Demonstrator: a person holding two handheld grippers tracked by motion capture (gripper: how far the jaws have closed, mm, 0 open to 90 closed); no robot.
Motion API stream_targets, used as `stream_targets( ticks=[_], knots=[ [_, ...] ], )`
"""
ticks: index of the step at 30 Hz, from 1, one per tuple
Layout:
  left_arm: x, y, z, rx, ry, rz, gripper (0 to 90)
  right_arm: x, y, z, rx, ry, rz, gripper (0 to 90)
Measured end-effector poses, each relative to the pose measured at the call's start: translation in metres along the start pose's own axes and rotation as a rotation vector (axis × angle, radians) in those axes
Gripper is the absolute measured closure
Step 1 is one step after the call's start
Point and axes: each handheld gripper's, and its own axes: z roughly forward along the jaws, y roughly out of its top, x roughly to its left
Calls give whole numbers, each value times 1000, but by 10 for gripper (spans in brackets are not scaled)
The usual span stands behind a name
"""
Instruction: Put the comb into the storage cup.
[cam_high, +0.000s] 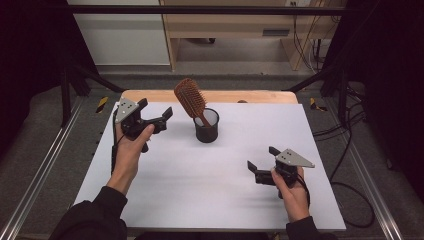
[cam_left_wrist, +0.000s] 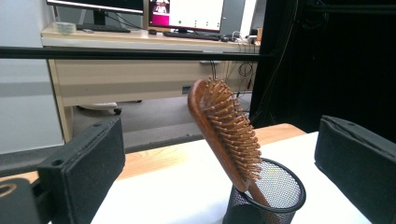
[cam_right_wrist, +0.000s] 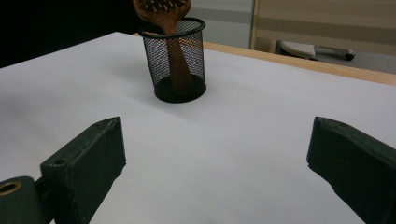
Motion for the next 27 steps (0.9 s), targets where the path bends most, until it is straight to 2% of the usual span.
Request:
stream_targets(
  ticks=[7, 15, 27],
  knots=[
    [6, 4, -12, 5, 15, 24, 21, 1, 0, 1, 11, -2, -17, 45],
    [14, 12, -29, -20, 26, 23, 20, 2, -1, 0, 14, -1, -32, 45],
    [28, 17, -50, -20, 55, 43, 18, 3, -1, 0, 9, 13, -60, 41]
  ],
)
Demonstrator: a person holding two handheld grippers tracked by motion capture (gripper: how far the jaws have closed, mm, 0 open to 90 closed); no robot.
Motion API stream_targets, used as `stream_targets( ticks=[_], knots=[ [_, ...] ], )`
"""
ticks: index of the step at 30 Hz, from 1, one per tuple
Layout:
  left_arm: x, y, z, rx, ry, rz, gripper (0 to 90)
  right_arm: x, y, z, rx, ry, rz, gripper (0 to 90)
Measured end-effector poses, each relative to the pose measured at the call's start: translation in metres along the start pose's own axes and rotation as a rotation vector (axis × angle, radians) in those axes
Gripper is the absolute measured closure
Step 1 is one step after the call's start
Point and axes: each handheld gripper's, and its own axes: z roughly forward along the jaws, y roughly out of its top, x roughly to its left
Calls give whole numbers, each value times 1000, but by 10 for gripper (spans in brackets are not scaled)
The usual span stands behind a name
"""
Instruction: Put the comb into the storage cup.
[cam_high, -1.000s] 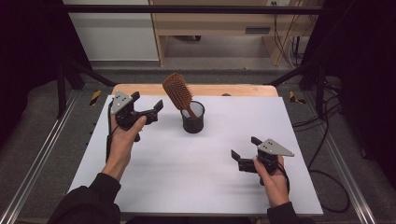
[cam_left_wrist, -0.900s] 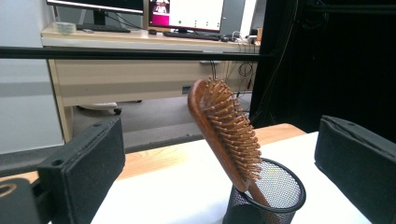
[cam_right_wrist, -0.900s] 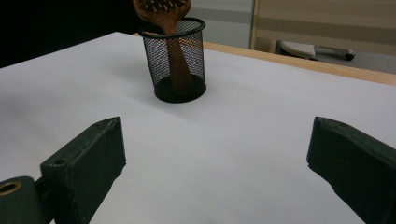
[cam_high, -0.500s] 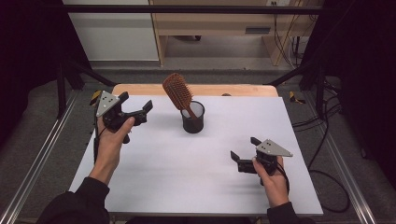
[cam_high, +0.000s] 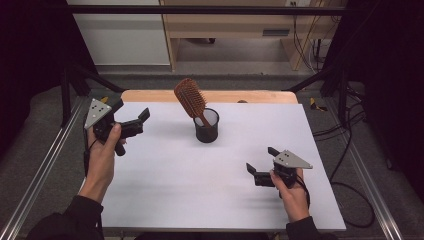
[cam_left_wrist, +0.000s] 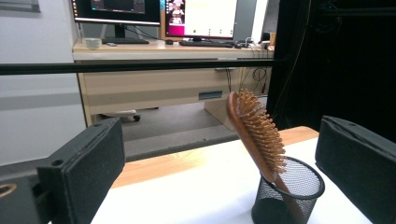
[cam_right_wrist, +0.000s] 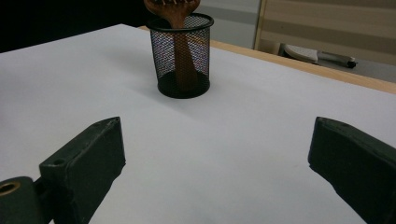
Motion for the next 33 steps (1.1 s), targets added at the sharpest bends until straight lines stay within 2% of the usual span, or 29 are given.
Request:
stream_targets(
  ticks=[15, 33],
  knots=[
    [17, -2, -19, -7, 36, -1, 18, -1, 0, 0, 8, -22, 18, 40],
    [31, -21, -37, -14, 68, -15, 18, -2, 0, 1, 20, -30, 33, 39]
  ],
)
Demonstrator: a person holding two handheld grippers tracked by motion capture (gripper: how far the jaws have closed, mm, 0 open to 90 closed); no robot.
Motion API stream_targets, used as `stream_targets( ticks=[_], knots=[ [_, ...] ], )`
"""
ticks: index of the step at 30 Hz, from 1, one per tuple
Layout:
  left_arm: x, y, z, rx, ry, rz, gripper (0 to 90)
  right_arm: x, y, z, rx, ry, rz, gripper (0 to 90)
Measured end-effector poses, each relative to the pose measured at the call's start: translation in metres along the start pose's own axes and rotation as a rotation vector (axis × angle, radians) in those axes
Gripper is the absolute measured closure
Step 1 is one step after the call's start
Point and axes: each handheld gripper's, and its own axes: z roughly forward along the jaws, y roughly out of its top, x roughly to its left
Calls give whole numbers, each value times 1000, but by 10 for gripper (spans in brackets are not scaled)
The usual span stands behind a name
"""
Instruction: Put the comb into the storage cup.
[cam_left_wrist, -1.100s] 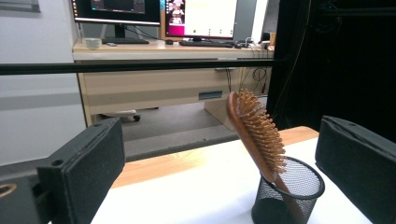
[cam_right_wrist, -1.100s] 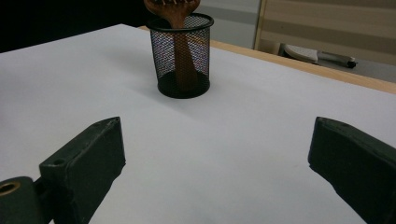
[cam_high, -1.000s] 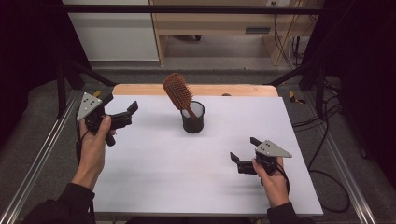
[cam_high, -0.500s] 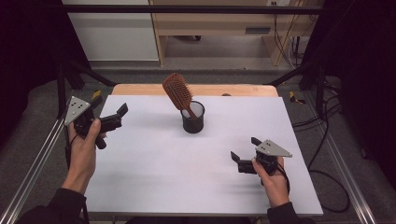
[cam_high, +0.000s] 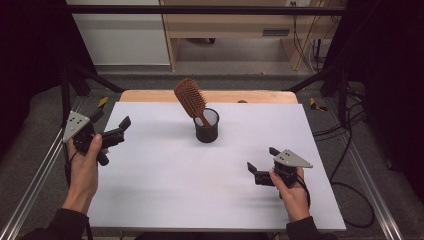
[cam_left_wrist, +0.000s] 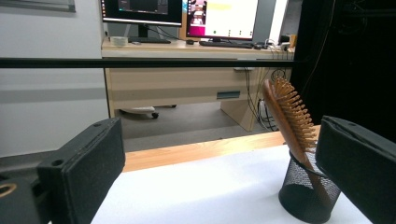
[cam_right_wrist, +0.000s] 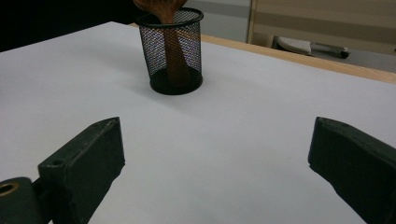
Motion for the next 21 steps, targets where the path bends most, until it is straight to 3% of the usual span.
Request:
stream_targets(
  ticks=[13, 21],
  knots=[
    [8, -19, -11, 12, 13, 3, 18, 0, 0, 0, 2, -1, -1, 40],
    [17, -39, -22, 24, 28, -22, 18, 0, 0, 0, 7, -1, -5, 40]
  ],
)
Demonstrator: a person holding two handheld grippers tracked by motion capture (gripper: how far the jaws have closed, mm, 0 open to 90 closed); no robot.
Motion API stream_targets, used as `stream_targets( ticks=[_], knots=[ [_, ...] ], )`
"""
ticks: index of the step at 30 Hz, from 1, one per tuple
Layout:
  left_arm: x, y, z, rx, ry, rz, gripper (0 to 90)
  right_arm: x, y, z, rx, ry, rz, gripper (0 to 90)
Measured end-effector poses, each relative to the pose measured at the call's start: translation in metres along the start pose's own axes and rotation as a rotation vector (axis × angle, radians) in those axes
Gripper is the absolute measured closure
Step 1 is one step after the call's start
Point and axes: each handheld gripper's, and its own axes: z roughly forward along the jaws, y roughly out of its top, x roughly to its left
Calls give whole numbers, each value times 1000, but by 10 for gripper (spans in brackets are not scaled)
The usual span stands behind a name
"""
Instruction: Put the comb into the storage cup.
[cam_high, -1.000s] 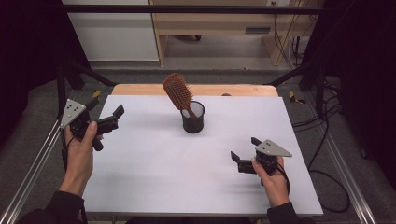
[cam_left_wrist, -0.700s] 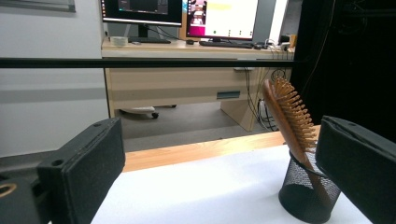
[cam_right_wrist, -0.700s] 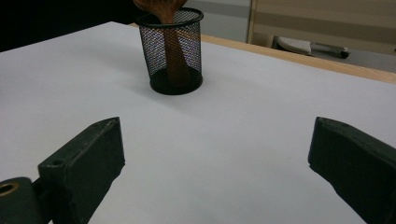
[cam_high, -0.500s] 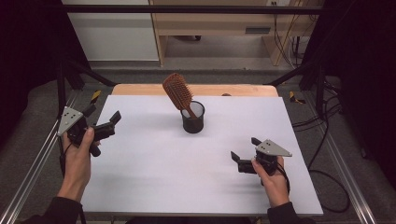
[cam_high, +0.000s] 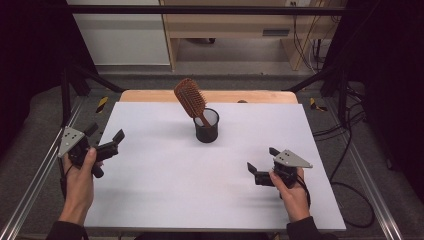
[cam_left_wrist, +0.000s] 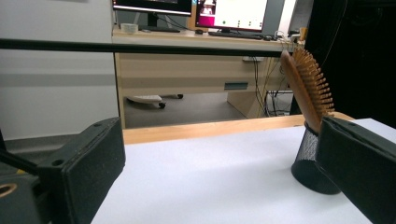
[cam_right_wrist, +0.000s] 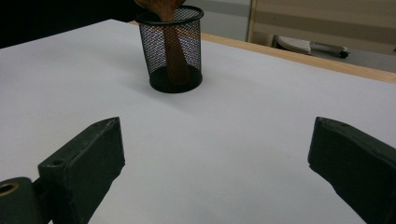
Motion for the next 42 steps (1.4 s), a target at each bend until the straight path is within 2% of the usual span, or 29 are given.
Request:
stream_targets(
  ticks=[7, 16, 18, 27, 34, 42],
  knots=[
    [3, -17, -11, 4, -1, 0, 18, 3, -1, -1, 17, 2, -41, 40],
    [-3, -37, -20, 25, -20, -15, 20, 1, -3, -6, 14, 0, -38, 40],
    [-5, -41, -22, 28, -25, -16, 20, 0, -3, -8, 12, 0, -36, 40],
    [-20, -52, -26, 48, -61, 25, 20, -5, -5, -14, -3, 3, -15, 40],
    [-31, -59, -29, 62, -84, 43, 21, -6, -5, -17, -8, 5, -18, 39],
    [-43, -64, -30, 71, -117, 47, 23, -7, -5, -19, -13, 7, -20, 39]
  ],
)
